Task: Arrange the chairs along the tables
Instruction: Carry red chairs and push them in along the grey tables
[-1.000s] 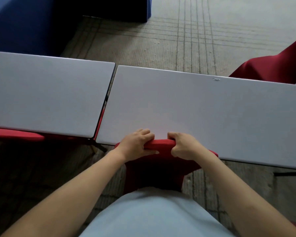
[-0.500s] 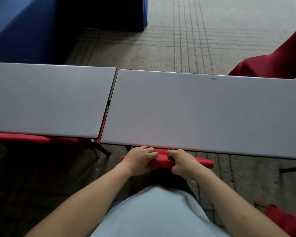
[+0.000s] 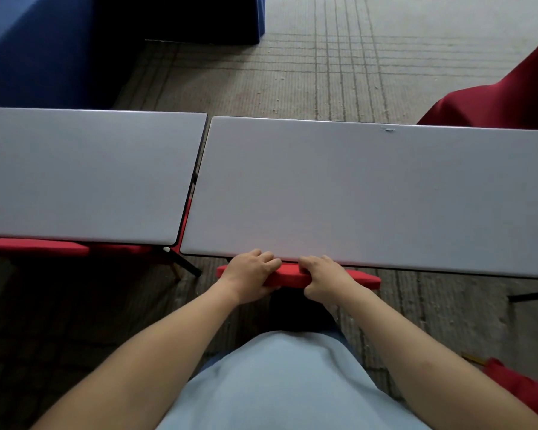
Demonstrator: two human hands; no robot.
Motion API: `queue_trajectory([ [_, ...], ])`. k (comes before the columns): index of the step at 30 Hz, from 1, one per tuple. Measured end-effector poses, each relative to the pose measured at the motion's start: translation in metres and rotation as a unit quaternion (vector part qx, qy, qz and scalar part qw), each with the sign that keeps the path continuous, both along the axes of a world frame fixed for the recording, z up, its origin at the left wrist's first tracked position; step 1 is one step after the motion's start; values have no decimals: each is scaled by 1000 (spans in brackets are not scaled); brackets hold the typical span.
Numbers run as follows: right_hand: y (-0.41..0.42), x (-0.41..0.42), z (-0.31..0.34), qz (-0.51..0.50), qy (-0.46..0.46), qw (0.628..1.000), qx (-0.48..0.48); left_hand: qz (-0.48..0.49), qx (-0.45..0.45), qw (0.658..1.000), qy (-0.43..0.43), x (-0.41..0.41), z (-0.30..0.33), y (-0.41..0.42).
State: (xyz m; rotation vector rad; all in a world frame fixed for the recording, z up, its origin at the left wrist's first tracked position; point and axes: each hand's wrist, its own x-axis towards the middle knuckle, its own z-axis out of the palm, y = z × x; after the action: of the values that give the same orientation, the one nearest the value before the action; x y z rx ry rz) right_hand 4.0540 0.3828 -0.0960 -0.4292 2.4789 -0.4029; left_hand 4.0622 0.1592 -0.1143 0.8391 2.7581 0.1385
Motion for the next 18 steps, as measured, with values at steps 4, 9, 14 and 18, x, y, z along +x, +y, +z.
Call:
queue_trajectory([
  [4, -6, -2, -8, -11, -12, 1000, 2, 26, -14, 999, -26, 3, -1, -1],
  [9, -10, -4, -23, -67, -38, 997, 2, 90, -67, 992, -64, 3, -3, 4],
  [14, -5, -1, -34, -107, -39, 993, -38, 148, -60, 984, -85, 5, -10, -5],
  [18, 5, 12, -38, -121, -5, 991, -63, 185, -40, 978, -91, 14, -20, -7],
])
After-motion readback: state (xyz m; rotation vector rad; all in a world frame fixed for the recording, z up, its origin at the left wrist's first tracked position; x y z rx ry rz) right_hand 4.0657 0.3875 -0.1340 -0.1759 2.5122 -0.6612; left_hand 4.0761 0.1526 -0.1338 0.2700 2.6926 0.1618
